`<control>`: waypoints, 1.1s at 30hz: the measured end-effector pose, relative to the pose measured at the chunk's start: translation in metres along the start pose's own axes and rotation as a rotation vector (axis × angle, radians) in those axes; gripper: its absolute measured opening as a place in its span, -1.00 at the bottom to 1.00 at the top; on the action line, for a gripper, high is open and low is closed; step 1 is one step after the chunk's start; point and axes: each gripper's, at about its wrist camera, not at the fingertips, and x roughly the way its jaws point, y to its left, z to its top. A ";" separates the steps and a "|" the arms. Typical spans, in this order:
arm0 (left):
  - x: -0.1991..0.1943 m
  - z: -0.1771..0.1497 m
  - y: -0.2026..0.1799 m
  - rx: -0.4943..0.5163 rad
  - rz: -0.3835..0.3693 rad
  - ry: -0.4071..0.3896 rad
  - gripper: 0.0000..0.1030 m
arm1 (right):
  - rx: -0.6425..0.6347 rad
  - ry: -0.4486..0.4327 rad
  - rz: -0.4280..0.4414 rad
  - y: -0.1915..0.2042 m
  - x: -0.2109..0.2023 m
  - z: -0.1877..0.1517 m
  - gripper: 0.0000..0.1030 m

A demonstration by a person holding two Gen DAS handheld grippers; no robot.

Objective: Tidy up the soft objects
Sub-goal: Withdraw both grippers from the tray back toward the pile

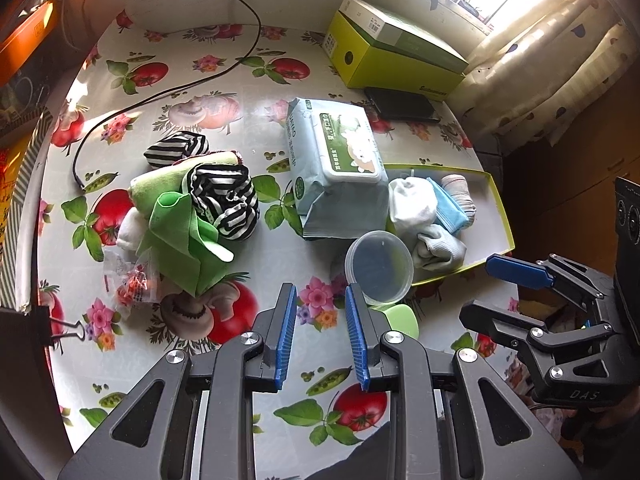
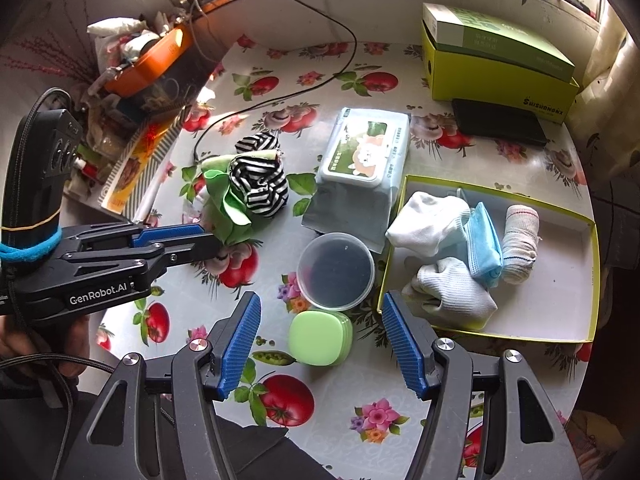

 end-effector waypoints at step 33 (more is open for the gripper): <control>0.002 -0.021 0.123 -0.279 0.068 0.021 -0.49 | -0.108 0.098 0.056 0.043 0.042 0.023 0.23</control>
